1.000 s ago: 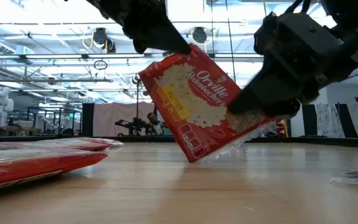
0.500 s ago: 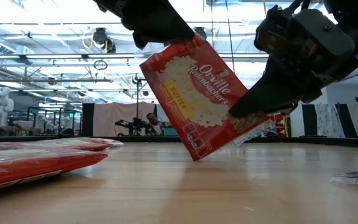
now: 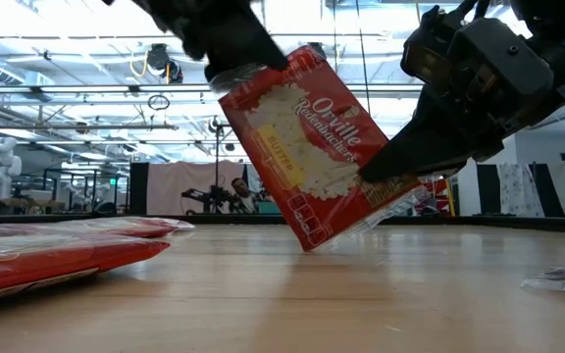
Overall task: Sort popcorn bags into baskets
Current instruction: Put the popcorn bag into the transparent bin
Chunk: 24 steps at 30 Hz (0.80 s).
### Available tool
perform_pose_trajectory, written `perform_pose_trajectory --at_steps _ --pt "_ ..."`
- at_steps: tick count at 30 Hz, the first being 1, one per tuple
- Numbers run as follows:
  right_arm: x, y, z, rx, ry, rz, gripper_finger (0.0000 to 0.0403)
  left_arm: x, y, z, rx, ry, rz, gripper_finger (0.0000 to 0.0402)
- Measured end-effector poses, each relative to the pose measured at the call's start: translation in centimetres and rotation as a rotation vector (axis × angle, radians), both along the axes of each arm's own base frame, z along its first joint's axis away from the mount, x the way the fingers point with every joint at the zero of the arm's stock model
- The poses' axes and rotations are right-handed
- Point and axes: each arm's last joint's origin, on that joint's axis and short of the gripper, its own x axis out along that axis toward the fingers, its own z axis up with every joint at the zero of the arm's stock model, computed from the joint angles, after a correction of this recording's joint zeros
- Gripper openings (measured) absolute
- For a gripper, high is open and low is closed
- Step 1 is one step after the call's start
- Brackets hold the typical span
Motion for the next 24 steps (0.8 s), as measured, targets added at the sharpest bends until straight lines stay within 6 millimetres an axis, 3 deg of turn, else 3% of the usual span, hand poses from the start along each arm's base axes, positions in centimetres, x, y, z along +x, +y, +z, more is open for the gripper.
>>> perform_pose_trajectory --at_steps 4,7,16,24 --pt "0.0 0.0 0.0 0.000 0.000 0.000 0.0017 0.9 0.4 -0.9 -0.039 -0.005 -0.029 0.0301" --pt "0.0 0.0 0.0 0.000 0.000 0.000 0.0016 1.4 0.6 -1.7 -0.077 0.011 -0.046 0.0256" --pt "0.1 0.0 0.1 0.019 -0.016 -0.005 0.0023 1.2 0.9 -1.3 -0.122 0.021 -0.056 0.0030" --pt "-0.2 1.4 0.9 0.008 -0.110 0.000 0.0092 -0.6 -0.8 -0.8 -0.173 0.144 -0.070 0.0037"
